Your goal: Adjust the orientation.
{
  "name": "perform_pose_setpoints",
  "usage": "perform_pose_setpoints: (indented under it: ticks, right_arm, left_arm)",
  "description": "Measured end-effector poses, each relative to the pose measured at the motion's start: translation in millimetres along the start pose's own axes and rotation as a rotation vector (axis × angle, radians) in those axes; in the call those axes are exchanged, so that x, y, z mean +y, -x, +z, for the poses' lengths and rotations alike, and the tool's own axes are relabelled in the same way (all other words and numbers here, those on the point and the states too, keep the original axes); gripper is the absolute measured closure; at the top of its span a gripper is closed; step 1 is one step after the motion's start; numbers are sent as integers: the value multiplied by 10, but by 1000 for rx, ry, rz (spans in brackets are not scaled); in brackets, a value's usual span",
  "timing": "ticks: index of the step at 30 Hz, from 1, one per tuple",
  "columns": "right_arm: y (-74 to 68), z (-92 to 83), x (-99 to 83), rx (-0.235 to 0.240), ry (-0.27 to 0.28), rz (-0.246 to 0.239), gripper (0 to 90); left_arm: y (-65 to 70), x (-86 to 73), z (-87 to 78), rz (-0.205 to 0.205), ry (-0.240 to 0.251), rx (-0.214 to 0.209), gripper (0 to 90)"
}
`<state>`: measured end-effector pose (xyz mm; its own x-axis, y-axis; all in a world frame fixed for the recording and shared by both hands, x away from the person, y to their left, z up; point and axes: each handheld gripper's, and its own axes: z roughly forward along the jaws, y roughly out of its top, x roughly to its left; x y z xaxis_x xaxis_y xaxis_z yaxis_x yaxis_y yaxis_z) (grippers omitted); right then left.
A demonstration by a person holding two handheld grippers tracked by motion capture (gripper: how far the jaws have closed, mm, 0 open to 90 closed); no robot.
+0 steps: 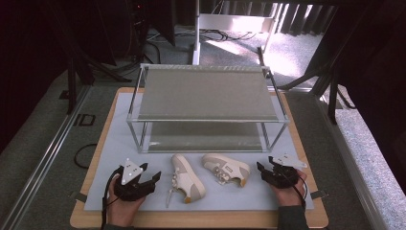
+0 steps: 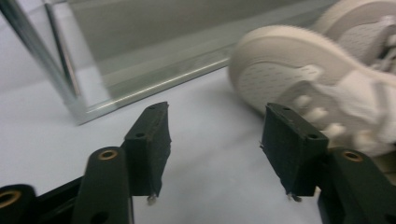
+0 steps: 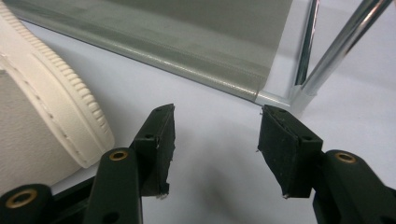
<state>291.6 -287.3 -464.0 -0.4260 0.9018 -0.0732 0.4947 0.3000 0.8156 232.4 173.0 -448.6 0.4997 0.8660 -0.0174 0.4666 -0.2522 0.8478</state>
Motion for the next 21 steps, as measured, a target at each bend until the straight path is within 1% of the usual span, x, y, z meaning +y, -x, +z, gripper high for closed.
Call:
perform_pose_setpoints:
  ticks: [3,4,5,7,8,9,10,12,13,14,16,18,21]
  right_arm:
    - [0,-46,-8,-3,6,-4,458]
    - [-6,-66,-9,-1,6,-1,460]
    - [-15,-96,-11,6,11,-7,461]
    - [-49,-150,-5,19,19,-24,471]
    - [-73,-178,-2,18,24,-34,473]
    - [-91,-199,0,18,29,-40,479]
    - [-114,-228,2,24,33,-44,487]
    - [-172,-284,11,41,38,-55,498]
    - [-218,-318,19,48,42,-81,503]
    - [-253,-340,25,49,47,-93,503]
    - [-344,-391,52,66,53,-131,502]
    - [-411,-423,80,75,64,-155,502]
    - [-532,-463,148,117,81,-182,502]
  left_arm:
    - [84,0,-60,17,15,-25,471]
    - [112,1,-81,23,16,-36,487]
    - [129,-1,-94,26,18,-40,492]
    - [168,-11,-115,32,16,-70,494]
    - [184,-16,-117,39,11,-80,490]
    - [210,-26,-115,55,11,-86,473]
    - [239,-39,-115,71,9,-91,469]
    - [273,-50,-103,82,4,-107,469]
    - [286,-51,-97,87,2,-108,469]
    - [301,-50,-87,91,-1,-113,469]
    - [324,-41,-60,95,-8,-121,469]
    - [352,-28,-30,98,-11,-139,468]
    - [399,-11,9,106,-13,-154,464]
